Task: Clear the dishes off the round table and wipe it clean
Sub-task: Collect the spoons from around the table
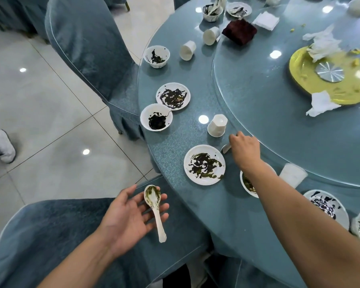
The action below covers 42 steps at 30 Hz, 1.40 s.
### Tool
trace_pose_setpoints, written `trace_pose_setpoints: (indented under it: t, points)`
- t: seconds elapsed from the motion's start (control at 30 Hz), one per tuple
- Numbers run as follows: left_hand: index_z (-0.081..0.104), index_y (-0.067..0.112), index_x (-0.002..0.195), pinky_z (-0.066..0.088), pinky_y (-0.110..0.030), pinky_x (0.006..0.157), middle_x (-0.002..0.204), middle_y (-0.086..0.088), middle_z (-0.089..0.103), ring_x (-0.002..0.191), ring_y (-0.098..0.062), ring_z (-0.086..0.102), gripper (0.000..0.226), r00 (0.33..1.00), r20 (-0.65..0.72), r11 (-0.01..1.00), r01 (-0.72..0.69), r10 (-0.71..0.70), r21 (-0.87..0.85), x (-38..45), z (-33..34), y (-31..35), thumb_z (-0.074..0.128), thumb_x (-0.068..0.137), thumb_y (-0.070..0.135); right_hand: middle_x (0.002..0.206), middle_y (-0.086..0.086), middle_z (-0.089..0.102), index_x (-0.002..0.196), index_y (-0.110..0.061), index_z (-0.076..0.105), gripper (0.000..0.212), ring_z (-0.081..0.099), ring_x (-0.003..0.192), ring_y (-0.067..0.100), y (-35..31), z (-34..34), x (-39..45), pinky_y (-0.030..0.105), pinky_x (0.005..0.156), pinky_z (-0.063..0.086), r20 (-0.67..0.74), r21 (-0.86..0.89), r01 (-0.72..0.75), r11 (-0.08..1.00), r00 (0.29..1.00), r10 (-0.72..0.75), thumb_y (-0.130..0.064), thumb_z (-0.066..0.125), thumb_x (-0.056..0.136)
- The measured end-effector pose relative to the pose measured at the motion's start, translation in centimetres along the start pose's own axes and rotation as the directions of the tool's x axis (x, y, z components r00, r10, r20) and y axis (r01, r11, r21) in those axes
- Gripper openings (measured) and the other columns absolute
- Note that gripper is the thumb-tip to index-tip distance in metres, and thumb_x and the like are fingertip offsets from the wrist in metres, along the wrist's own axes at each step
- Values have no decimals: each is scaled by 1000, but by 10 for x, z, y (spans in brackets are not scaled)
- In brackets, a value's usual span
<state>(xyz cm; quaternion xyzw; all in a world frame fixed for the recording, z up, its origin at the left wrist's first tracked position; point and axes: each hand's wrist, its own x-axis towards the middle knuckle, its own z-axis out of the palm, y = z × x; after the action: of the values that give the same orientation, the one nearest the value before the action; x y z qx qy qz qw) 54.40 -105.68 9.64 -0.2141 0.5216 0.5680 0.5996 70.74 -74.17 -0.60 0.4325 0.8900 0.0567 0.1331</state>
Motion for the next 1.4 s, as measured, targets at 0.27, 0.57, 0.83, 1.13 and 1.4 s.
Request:
trace_pose_setpoints:
  t: [0.27, 0.57, 0.83, 1.13, 1.4]
  points:
    - [55, -2, 140, 49, -54, 100, 135, -27, 61, 112, -41, 61, 61, 996, 81, 999, -25, 28, -37, -23, -23, 9, 39, 101, 43, 78, 12, 66, 81, -12, 66, 12, 59, 75, 35, -22, -28, -43, 40, 72, 36, -274, 283, -192, 940, 923, 271, -15, 60, 91]
    - [57, -4, 132, 50, -56, 100, 133, -28, 61, 113, -42, 59, 57, 985, 142, 994, -91, 99, -64, -70, -102, 24, 41, 103, 42, 84, -8, 73, 96, -22, 76, 13, 67, 81, 10, -197, -112, -197, 35, 84, 55, 30, 885, -164, 435, 954, 298, -31, 69, 91]
    - [63, 3, 114, 55, -49, 84, 96, -18, 68, 88, -32, 65, 47, 969, 171, 984, -173, 178, -41, -115, -197, 48, 39, 103, 43, 78, -11, 74, 91, -28, 77, 7, 70, 74, 2, -349, -167, -288, 28, 75, 60, 129, 974, -151, 169, 983, 134, -24, 76, 86]
    - [55, -3, 135, 55, -46, 83, 119, -27, 63, 102, -37, 64, 58, 963, 172, 978, -203, 207, -42, -159, -289, 93, 41, 102, 43, 70, -15, 67, 90, -31, 71, 8, 64, 69, 3, -457, -202, -326, 30, 69, 57, 73, 950, -113, 292, 987, 141, -32, 73, 82]
    - [54, -2, 137, 44, -55, 110, 131, -27, 63, 126, -43, 59, 58, 956, 223, 981, -187, 192, -47, -159, -317, 137, 39, 103, 42, 68, -16, 58, 98, -28, 71, 12, 57, 72, 5, -496, -238, -306, 26, 78, 50, -42, 869, -17, 495, 993, 109, -37, 65, 91]
